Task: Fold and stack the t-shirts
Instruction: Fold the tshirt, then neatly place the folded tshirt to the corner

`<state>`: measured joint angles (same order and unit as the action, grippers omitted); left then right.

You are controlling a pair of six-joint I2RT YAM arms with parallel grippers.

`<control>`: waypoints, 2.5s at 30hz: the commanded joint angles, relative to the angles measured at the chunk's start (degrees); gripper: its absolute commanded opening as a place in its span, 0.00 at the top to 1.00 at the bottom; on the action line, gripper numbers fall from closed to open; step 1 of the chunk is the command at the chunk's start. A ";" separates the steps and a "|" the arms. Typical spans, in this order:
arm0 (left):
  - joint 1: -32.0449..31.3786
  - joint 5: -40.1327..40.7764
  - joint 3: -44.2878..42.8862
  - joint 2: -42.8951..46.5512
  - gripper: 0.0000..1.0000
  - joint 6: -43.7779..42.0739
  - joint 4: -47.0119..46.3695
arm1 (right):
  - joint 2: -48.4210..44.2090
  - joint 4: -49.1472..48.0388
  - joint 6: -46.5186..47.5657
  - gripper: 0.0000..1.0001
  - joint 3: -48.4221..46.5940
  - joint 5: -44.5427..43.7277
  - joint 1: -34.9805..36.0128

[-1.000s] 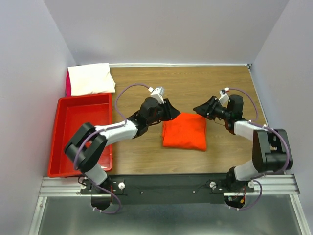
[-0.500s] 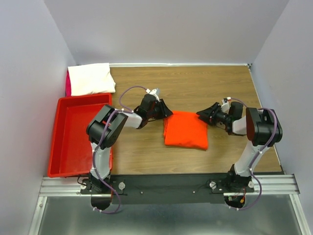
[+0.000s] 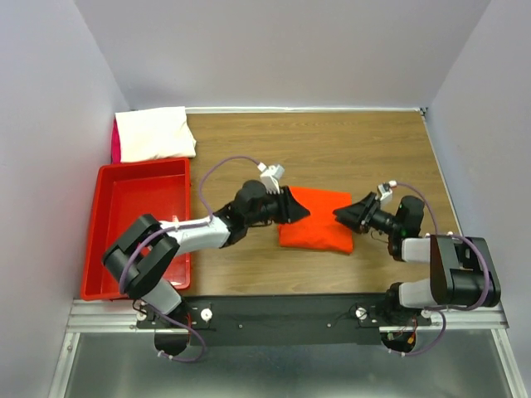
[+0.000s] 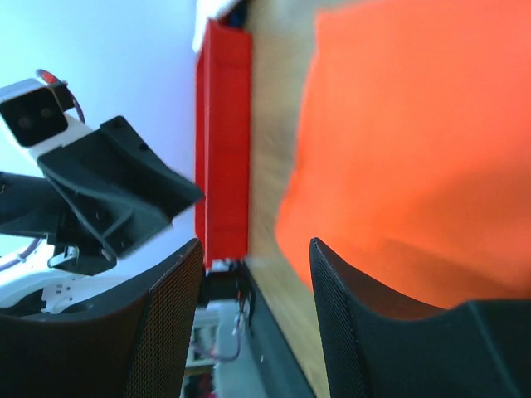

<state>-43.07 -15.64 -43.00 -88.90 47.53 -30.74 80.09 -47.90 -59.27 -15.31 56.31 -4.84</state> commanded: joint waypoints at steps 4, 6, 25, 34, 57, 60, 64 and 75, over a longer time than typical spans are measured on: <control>-2.82 -2.46 12.58 -3.38 0.59 10.72 -1.15 | 3.66 0.88 1.34 0.39 12.83 0.91 0.18; -2.29 -2.38 15.13 -4.08 0.59 12.58 -1.42 | 5.86 1.05 1.61 0.41 13.90 -1.46 -0.25; 2.10 12.62 13.84 23.94 0.31 2.07 20.61 | -9.27 4.48 -2.70 0.16 0.83 -2.60 13.41; 11.42 22.58 2.32 30.45 0.18 -12.10 37.59 | 26.31 -9.31 -2.52 0.18 -2.27 -9.38 21.01; 22.41 23.73 3.63 30.63 0.13 -23.18 36.46 | 15.44 70.56 29.56 0.30 -47.70 -59.27 48.51; 23.03 22.76 4.07 30.90 0.13 -23.01 35.84 | 18.16 74.61 30.00 0.31 -51.04 -68.32 52.73; 23.56 21.18 3.89 30.19 0.13 -23.09 35.75 | 21.06 79.44 30.35 0.34 -55.26 -74.40 59.14; 24.26 19.24 4.07 28.96 0.13 -23.18 35.58 | 31.35 86.38 28.94 0.43 -64.31 -82.05 67.24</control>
<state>-19.18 5.30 -39.40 -60.03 25.06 5.93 108.75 32.71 -29.71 -77.06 -18.65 61.54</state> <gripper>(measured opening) 0.868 0.574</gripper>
